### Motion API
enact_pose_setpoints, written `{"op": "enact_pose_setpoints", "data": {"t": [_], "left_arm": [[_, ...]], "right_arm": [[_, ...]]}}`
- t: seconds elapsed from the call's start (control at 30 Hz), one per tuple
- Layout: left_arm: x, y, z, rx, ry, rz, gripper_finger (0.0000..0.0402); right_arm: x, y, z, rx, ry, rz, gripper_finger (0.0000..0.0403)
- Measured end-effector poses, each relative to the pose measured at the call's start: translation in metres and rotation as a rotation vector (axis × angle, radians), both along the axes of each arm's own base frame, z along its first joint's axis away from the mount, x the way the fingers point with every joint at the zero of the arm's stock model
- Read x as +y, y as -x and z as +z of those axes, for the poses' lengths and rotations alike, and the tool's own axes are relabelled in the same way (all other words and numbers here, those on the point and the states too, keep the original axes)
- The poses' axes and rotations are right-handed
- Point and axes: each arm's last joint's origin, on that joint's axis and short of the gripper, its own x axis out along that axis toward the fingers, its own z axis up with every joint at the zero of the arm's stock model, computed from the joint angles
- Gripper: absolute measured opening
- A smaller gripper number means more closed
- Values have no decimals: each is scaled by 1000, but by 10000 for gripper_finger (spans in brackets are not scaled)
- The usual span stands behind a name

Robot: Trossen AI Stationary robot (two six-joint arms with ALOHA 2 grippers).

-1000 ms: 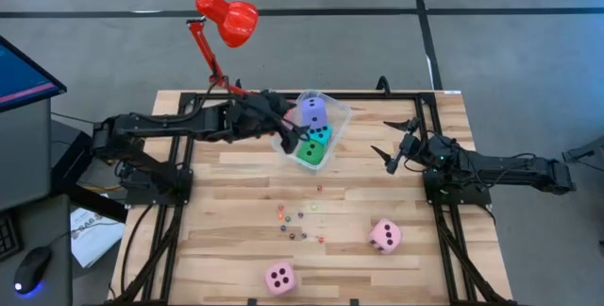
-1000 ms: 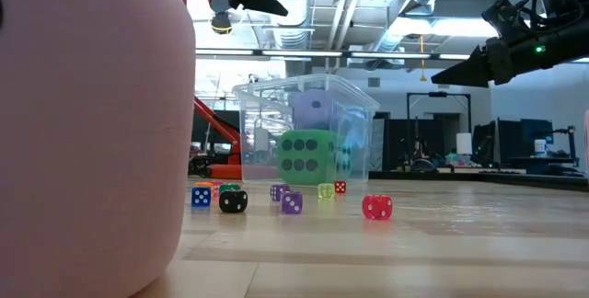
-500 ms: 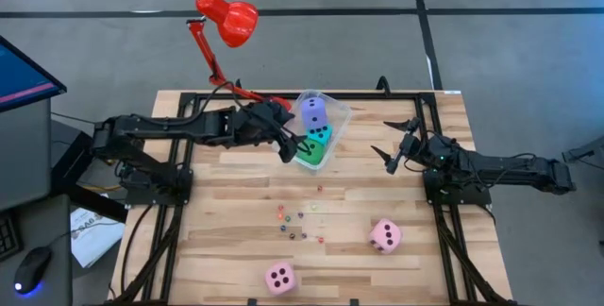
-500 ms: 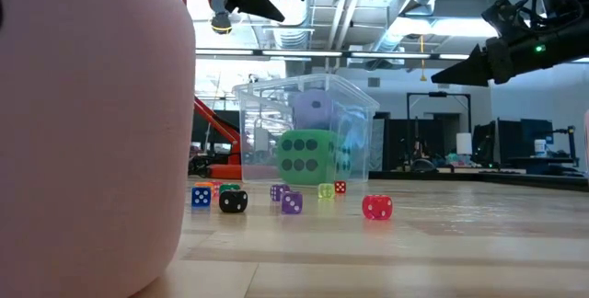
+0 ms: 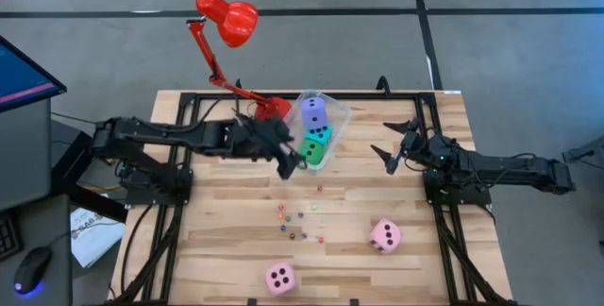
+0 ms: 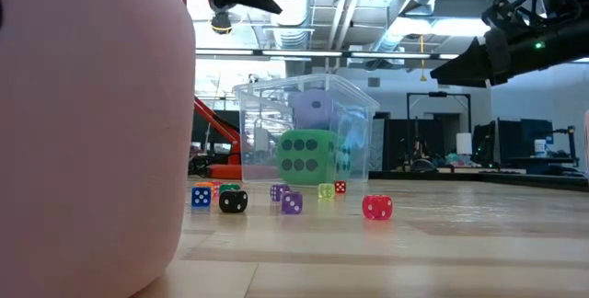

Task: Pick & Place Dice
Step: Put the right pink dice into the transparent bin

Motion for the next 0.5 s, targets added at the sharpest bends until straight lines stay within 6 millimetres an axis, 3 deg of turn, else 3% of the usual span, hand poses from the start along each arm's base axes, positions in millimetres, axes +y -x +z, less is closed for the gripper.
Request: {"op": "enact_pose_setpoints", "data": {"t": [0.13,0.5], "left_arm": [[-21,3,0,-31,35,44,337],[-68,13,0,-54,137,-39,337]], "right_arm": [[0,0,-1,7,-2,0,400],[0,0,2,-27,-12,-2,400]]}}
